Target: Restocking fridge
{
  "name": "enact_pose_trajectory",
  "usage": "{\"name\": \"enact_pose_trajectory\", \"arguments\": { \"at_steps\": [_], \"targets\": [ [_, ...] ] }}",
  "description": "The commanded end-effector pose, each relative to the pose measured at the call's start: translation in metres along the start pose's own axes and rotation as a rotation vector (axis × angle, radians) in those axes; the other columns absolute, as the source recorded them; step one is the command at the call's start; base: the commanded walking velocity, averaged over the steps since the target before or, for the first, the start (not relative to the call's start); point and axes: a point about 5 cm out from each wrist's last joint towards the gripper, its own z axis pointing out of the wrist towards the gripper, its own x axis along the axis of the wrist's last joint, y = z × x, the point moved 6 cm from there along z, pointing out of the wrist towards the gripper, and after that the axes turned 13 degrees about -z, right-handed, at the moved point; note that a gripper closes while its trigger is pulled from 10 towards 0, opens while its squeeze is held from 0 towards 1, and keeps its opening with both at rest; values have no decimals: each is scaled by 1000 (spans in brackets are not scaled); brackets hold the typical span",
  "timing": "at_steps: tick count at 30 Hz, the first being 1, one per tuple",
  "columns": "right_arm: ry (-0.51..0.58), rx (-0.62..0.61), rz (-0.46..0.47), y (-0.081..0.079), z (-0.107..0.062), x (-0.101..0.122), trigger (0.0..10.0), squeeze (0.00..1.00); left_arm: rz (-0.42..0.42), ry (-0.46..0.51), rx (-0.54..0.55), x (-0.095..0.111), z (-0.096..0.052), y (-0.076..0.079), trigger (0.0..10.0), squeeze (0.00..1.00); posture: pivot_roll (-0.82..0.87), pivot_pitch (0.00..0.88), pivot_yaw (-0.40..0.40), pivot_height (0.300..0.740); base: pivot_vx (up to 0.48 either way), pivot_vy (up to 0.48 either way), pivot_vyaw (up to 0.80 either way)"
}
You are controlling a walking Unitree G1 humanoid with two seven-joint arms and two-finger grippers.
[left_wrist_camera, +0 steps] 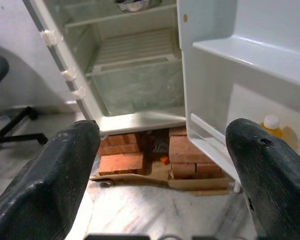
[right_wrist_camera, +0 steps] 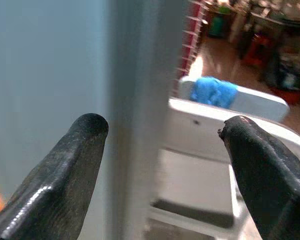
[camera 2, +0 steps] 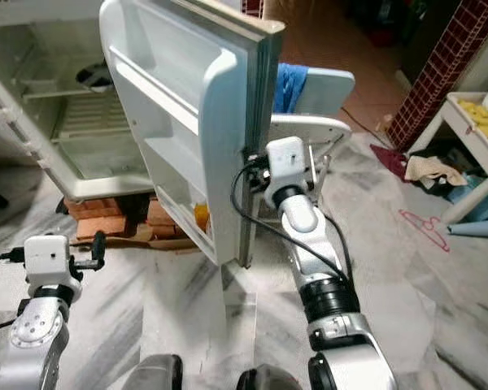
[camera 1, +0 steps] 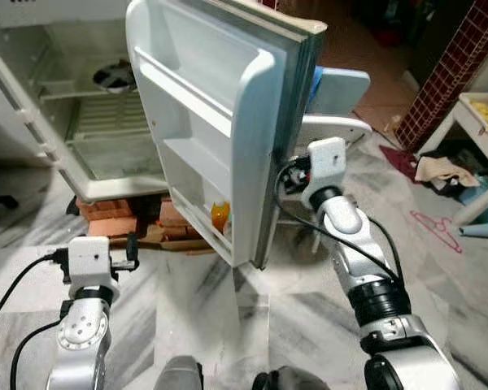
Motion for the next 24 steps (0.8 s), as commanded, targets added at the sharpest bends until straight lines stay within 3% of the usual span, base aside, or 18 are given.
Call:
{"name": "enact_pose_trajectory", "arguments": {
  "at_steps": [1, 5, 6, 11, 12, 13, 15, 18, 21, 24],
  "targets": [
    [-10, -12, 20, 0, 2, 0, 10000, 0, 7, 6, 18, 2, 0, -5, 10000, 0, 70, 74, -57, 740, 0, 0, 0],
    [-19, -15, 77, -3, 4, 0, 10000, 0, 2, -5, 9, 0, 0, -4, 10000, 0, 67, 73, -53, 740, 0, 0, 0],
    [1, 3, 146, -8, 9, 6, 10000, 0, 5, -5, -1, -1, 1, -1, 10000, 0, 66, 71, -51, 740, 0, 0, 0],
    [72, 70, 257, -20, 17, 27, 10000, 0, 9, -2, -14, 0, 3, 4, 10000, 0, 66, 67, -44, 740, 0, 0, 0],
    [99, 109, 340, -27, 21, 38, 10000, 0, 12, -2, -18, 0, 4, 4, 10000, 0, 66, 66, -42, 740, 0, 0, 0],
    [99, 109, 340, -27, 21, 38, 10000, 0, 12, -2, -18, 0, 4, 4, 10000, 0, 66, 66, -42, 740, 0, 0, 0],
    [173, 218, 486, -45, 23, 65, 10000, 0, 14, 0, -24, 1, 5, 5, 10000, 0, 67, 66, -42, 740, 0, 0, 0],
    [238, 344, 563, -63, 17, 86, 10000, 0, 17, 1, -28, 1, 5, 6, 10000, 0, 71, 67, -43, 740, 0, 0, 0],
    [326, 571, 662, -88, -6, 112, 10000, 0, 18, 3, -29, 1, 4, 7, 10000, 0, 75, 69, -48, 740, 0, 0, 0],
    [347, 695, 640, -102, -27, 114, 10000, 0, 20, -1, -27, -1, 2, 6, 10000, 0, 73, 69, -50, 740, 0, 0, 0]
  ]
}}
